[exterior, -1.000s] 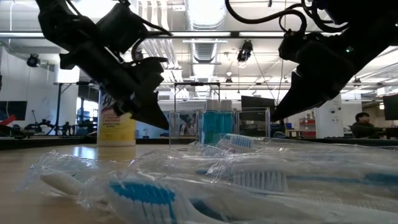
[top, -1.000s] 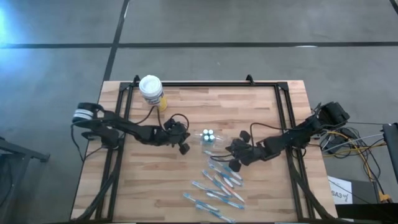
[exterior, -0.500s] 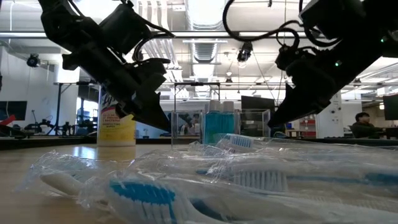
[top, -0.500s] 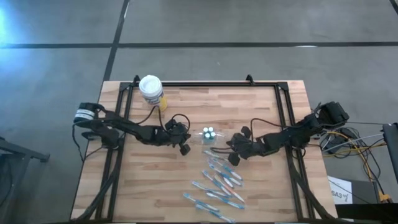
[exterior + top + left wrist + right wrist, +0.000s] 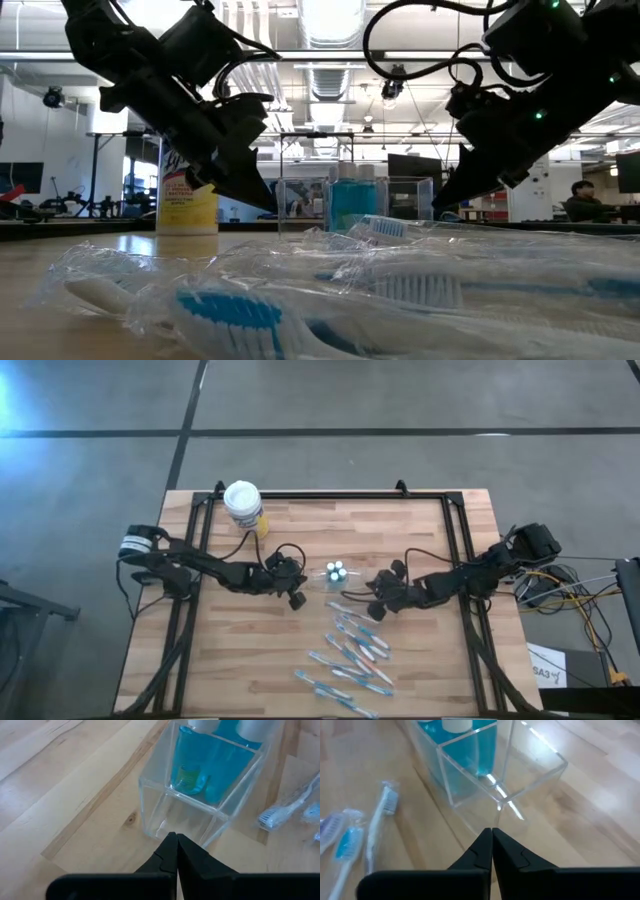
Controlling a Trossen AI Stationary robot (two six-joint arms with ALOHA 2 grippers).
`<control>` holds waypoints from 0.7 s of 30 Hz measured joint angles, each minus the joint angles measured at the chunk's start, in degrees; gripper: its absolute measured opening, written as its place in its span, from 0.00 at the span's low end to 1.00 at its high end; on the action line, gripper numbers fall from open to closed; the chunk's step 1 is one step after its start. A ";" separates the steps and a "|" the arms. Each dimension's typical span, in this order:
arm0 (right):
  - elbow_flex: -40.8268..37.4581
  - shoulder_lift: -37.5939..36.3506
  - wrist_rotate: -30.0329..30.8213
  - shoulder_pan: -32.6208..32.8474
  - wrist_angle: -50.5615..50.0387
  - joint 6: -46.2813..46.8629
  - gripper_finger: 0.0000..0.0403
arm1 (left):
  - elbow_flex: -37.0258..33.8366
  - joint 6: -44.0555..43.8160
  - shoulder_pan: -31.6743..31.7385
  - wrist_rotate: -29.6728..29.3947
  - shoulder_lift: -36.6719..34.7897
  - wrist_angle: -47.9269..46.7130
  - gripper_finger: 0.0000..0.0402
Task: Pick & Place toothbrushing station
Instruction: Adjust the transparent organizer on the table, then put the purple toothbrush into the right compartment of the transparent organizer
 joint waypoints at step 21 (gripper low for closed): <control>3.01 -3.13 -0.40 7.09 2.64 -10.80 0.02 | -7.31 16.73 -9.49 6.53 -28.19 -4.22 0.02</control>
